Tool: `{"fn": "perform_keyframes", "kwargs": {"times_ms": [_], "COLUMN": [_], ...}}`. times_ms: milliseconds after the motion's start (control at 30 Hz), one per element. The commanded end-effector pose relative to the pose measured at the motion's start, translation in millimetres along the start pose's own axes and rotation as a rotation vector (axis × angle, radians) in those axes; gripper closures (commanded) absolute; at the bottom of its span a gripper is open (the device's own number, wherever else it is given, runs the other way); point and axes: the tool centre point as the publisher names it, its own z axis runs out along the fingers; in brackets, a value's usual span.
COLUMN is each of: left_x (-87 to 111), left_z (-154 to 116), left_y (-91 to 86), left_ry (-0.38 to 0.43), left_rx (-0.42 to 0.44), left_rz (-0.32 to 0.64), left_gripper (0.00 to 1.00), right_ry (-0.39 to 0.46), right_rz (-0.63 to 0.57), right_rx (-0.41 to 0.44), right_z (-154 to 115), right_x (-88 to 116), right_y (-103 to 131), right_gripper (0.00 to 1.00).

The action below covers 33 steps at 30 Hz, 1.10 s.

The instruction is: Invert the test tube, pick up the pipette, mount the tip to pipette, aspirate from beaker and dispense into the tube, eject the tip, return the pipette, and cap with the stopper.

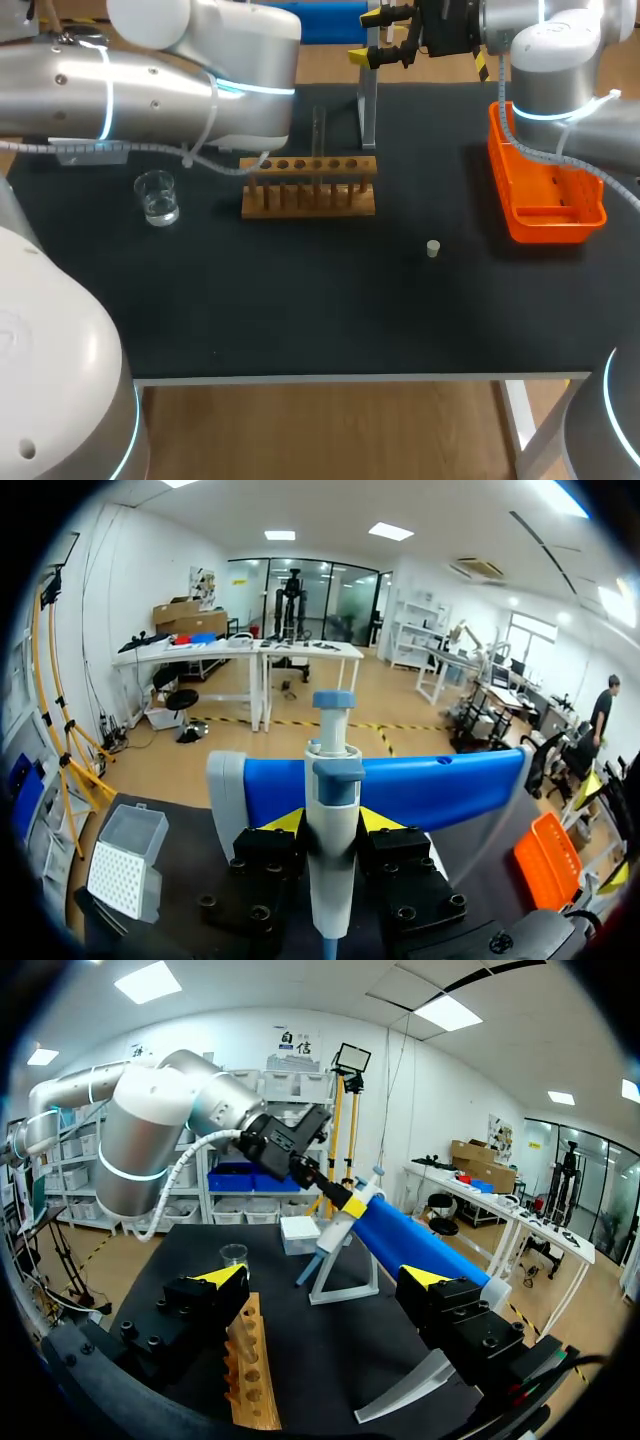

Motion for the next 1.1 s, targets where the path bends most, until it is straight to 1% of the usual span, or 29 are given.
{"fn": "perform_keyframes", "kwargs": {"times_ms": [33,633,667,700,733,1100], "left_x": [1.3,0.9,0.9,0.9,0.9,-0.1], "left_z": [6,12,12,11,11,2], "left_y": [-3.4,0.7,1.1,1.6,1.9,0.5], "left_ry": [-0.011,-0.035,-0.036,-0.038,-0.039,-0.06], "left_rx": [-0.021,-0.064,-0.068,-0.069,-0.07,-0.067], "left_rz": [0.001,-0.013,-0.017,-0.023,-0.027,-0.046], "left_gripper": [1.0,1.0,0.83,0.43,0.0,0.0], "right_ry": [0.003,0.003,0.003,0.003,0.003,0.003], "right_rz": [0.001,0.001,0.001,0.001,0.001,0.001], "right_rx": [0.003,0.003,0.003,0.003,0.003,0.003], "right_z": [-1,-1,-1,-1,-1,-1], "right_x": [0,0,0,0,0,0], "right_y": [0,0,0,0,0,0], "right_gripper": [0.0,0.0,0.0,0.0,0.0,0.0]}}
